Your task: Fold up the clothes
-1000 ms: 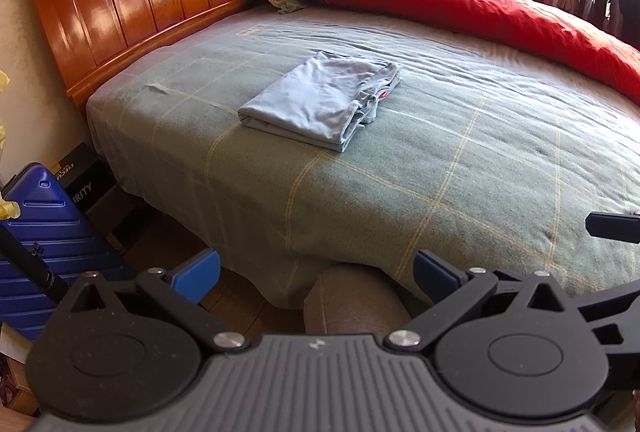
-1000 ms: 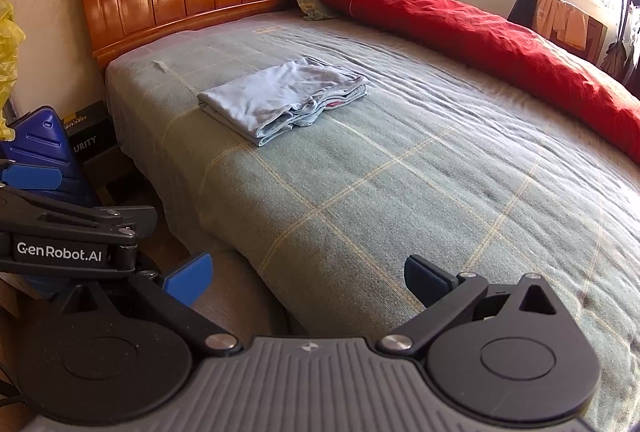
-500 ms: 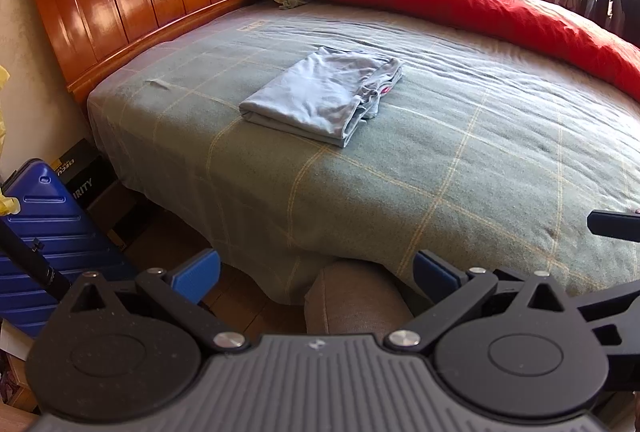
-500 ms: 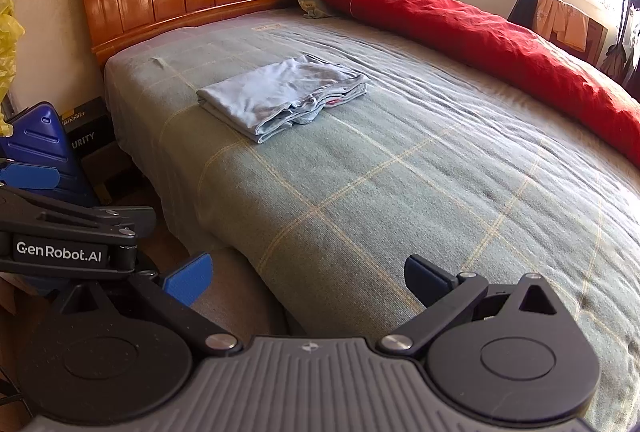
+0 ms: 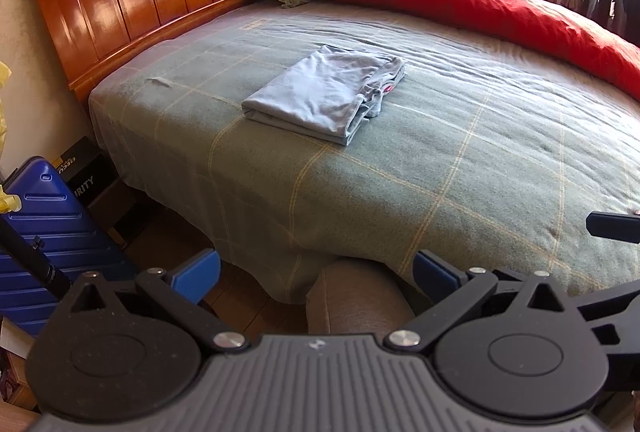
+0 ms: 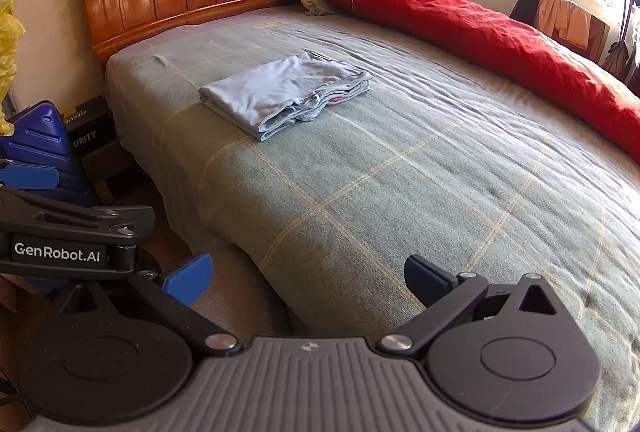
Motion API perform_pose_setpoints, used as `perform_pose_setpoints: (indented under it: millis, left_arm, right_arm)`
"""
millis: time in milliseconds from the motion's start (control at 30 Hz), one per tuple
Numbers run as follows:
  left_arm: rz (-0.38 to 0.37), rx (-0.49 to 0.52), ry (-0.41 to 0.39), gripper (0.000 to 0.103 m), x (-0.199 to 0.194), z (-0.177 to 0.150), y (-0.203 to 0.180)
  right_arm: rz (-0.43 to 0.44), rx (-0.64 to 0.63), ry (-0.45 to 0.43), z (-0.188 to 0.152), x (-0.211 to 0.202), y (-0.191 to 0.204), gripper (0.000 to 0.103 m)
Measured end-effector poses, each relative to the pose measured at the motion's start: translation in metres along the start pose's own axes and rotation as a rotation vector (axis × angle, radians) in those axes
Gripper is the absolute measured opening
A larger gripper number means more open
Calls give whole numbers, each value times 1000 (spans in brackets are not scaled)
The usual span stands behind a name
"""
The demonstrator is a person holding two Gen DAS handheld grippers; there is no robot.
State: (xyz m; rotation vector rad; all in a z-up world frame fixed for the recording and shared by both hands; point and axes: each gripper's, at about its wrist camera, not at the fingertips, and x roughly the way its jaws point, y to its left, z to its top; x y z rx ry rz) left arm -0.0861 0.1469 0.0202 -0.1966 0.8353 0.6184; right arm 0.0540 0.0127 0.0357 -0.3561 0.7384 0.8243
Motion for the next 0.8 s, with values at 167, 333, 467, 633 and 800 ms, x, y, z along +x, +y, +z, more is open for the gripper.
perform_pose_setpoints:
  millis: [167,333,467,633,800]
  left_arm:
    - [3,-1,-1,102,-1,-1,0]
    - [6,1,-5,102,-1,-2,0]
    - [7,2,-6,102,-1,-2,-1]
    - [13,4,-5,102,0,-2,-1]
    - [12,0,1,102,1,-2,0]
  right_arm:
    - [4,2,0,0,0,0,103]
    - [4,3,2,-1,1,0,103]
    - [4,3,2,-1,1,1,103]
    - [3,-2,8,-1,1,1,103]
    - [2,-1,10,-1,2,2,103]
